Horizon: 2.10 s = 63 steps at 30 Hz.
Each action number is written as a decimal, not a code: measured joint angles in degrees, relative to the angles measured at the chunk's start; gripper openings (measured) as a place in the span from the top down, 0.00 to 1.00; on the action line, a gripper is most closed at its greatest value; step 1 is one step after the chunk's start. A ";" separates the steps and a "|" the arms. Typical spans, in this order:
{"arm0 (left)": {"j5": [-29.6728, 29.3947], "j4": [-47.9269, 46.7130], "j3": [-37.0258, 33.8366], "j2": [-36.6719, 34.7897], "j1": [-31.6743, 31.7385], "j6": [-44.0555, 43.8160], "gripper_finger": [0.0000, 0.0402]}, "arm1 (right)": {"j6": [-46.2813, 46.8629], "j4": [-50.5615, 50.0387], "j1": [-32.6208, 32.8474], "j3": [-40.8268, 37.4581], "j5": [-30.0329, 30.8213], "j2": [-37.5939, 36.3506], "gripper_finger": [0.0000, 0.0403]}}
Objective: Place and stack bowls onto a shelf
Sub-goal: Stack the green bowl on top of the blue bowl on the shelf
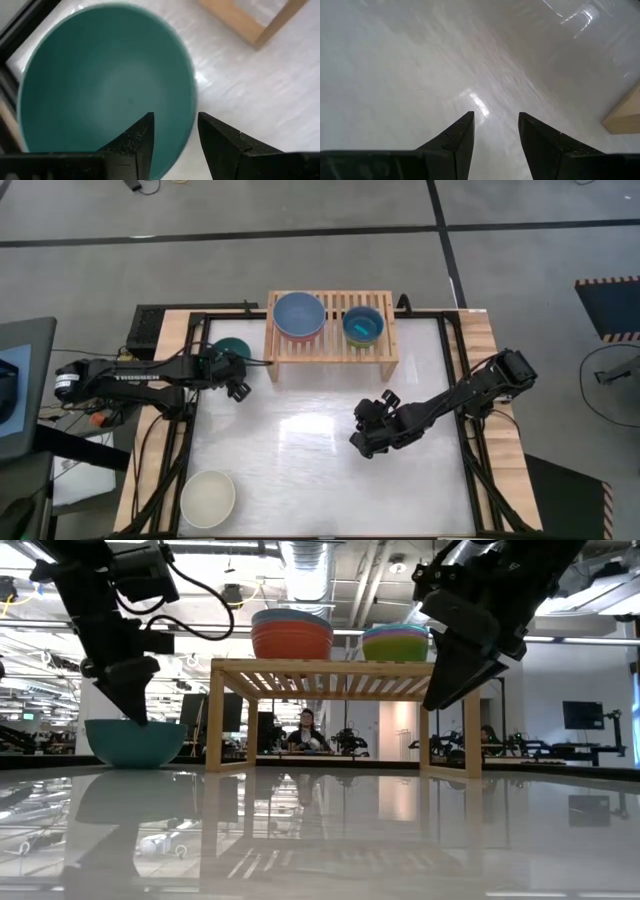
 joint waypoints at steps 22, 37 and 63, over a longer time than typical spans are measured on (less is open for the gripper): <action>4.87 6.21 -3.87 0.03 1.74 4.18 0.66 | -0.19 -0.04 0.00 0.00 -0.26 0.00 0.58; 6.01 6.36 -3.62 4.22 4.64 6.01 0.99 | -1.52 0.40 0.00 0.04 -0.31 0.02 0.58; 2.04 -11.67 43.12 5.58 -4.47 53.18 1.00 | -5.27 0.94 -0.13 0.04 -1.70 0.02 0.58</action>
